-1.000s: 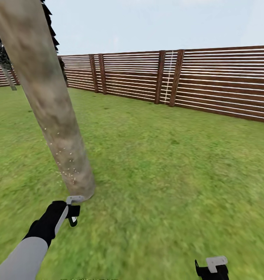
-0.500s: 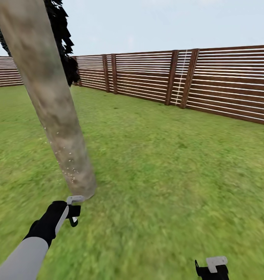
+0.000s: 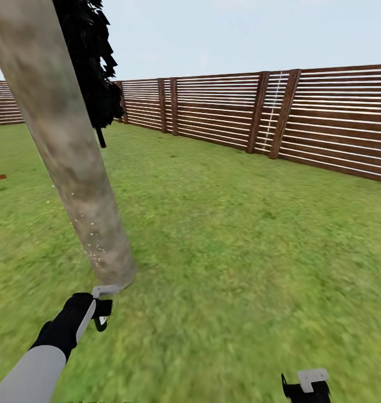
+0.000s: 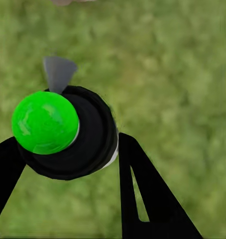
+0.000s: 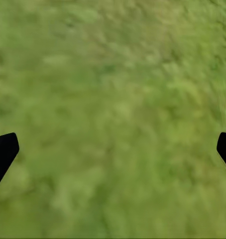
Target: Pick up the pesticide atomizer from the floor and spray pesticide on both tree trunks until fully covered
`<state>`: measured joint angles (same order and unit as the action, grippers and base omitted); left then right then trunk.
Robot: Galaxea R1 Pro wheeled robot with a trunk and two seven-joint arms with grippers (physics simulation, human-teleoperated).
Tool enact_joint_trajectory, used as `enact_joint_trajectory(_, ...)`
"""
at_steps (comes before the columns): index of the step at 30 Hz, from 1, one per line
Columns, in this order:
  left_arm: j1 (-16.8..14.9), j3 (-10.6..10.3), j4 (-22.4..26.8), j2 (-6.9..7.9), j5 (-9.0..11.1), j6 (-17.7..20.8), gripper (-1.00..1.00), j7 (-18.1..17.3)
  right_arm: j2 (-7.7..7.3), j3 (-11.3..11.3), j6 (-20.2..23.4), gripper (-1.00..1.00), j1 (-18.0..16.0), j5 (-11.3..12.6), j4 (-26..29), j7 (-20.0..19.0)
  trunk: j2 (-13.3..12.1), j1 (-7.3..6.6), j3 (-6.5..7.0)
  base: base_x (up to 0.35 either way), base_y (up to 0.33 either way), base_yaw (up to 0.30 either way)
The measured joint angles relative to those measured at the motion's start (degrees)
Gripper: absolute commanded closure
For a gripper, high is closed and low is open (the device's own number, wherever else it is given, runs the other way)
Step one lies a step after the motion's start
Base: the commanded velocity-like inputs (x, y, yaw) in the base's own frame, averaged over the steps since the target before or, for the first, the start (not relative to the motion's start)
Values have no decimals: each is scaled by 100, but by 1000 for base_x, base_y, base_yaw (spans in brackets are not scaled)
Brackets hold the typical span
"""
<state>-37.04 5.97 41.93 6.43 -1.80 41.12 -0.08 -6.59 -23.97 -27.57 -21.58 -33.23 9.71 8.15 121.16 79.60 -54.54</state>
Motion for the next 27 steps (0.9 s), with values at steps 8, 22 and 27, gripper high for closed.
enact_joint_trajectory(8,75,3,-171,45,45,-9,100,306,0,0,0,-100,0,0,5,0,0,1,0,19,-17,272)
enact_joint_trajectory(22,76,0,-148,7,56,-12,100,321,-9,0,-1,-100,1,0,6,0,0,-2,0,198,-193,19)
enact_joint_trajectory(27,77,7,-144,9,57,-11,100,321,-9,0,-1,-100,0,0,6,0,0,-2,0,237,-187,69)
